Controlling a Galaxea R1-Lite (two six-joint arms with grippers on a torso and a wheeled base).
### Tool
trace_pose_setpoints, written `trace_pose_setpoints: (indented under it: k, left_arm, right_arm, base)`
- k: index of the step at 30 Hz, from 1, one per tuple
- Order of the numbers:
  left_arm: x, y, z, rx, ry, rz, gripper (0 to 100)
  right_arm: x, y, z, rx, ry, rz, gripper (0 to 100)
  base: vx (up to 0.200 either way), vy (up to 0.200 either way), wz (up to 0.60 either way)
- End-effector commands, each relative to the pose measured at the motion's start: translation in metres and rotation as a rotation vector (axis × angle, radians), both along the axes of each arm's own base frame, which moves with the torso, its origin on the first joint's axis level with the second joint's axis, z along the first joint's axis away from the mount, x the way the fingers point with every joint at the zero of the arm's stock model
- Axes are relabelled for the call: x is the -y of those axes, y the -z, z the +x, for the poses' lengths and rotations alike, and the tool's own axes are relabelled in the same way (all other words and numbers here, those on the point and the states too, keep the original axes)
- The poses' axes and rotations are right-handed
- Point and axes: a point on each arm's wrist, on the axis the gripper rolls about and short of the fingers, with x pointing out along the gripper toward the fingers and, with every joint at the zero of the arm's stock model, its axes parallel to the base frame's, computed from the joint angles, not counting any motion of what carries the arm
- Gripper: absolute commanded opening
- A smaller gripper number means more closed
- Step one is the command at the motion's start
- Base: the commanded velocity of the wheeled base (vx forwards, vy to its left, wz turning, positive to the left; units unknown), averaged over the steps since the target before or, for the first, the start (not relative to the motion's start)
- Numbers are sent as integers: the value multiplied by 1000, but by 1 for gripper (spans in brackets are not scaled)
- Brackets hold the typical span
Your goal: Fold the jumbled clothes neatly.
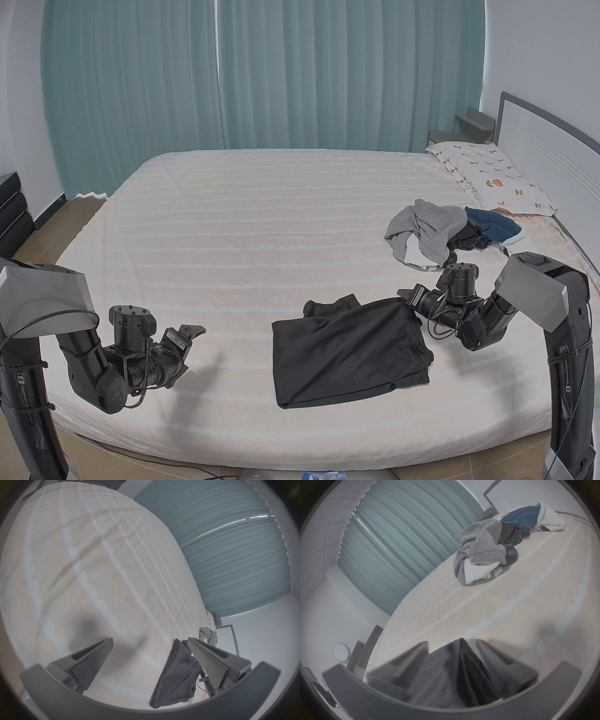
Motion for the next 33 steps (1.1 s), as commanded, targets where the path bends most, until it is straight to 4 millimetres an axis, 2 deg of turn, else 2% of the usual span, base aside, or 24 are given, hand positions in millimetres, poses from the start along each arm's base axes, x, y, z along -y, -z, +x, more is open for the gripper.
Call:
trace_pose_setpoints:
  k: [1,6,10,13,17,27,28,33]
  left_arm:
    - [0,0,1,5,0,-2,100]
    - [0,0,1,2,-3,-2,100]
    - [0,0,1,2,-2,-1,100]
    - [0,0,1,2,-2,-1,100]
    - [0,0,1,2,0,-1,100]
    - [0,3,0,-3,13,17,100]
    - [0,3,0,-3,13,17,100]
    - [0,3,0,-3,13,17,100]
  right_arm:
    - [2,-34,-18,17,-26,16,100]
    - [7,-41,-45,-25,-39,6,100]
    - [20,-44,-98,-136,-121,49,100]
    - [23,-38,-117,-166,-156,64,100]
    - [24,-23,-122,-203,-157,64,100]
    - [22,-14,-122,-223,-176,51,100]
    - [22,-14,-123,-225,-178,46,0]
    - [26,-10,-129,-241,-188,9,0]
  base:
    - [0,0,0]
    - [0,0,0]
    - [0,0,0]
    - [0,0,0]
    - [0,0,0]
    - [0,0,0]
    - [0,0,0]
    - [0,0,0]
